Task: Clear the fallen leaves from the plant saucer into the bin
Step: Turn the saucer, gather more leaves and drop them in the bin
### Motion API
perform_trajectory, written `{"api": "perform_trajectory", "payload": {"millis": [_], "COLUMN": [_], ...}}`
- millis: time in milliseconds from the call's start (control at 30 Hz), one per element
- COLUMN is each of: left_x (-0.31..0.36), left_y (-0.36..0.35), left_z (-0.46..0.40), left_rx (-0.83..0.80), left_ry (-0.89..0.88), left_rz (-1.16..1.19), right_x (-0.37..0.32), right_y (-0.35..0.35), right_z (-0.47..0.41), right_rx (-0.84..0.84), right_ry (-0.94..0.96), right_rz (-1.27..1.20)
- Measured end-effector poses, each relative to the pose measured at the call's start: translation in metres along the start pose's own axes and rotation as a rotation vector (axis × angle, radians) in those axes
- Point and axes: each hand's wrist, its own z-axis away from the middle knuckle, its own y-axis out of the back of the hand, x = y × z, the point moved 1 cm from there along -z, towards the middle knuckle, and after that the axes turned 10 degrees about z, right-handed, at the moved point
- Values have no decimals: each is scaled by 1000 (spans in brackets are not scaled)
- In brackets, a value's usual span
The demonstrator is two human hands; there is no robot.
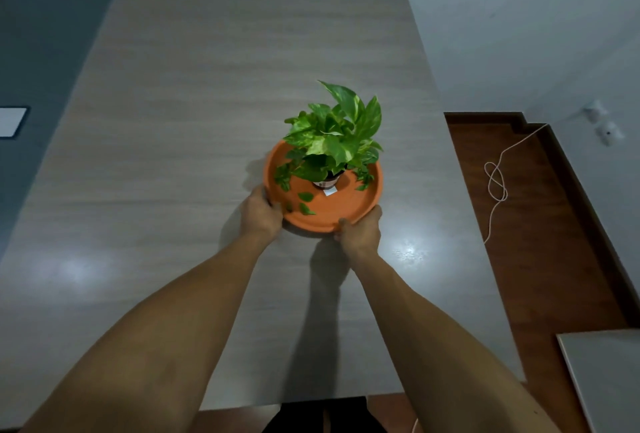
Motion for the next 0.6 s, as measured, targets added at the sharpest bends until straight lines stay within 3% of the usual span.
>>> {"api": "perform_trajectory", "payload": {"millis": [267, 600], "left_x": [-3, -12], "left_y": [2, 3], "left_z": [-7, -12], "left_rx": [12, 91], "left_ry": [37, 59], "left_rz": [-1, -2], "right_x": [-1, -5], "right_y": [31, 59], "right_z": [-27, -73], "right_rx": [47, 6], "right_ry": [189, 233], "right_rz": [242, 261]}}
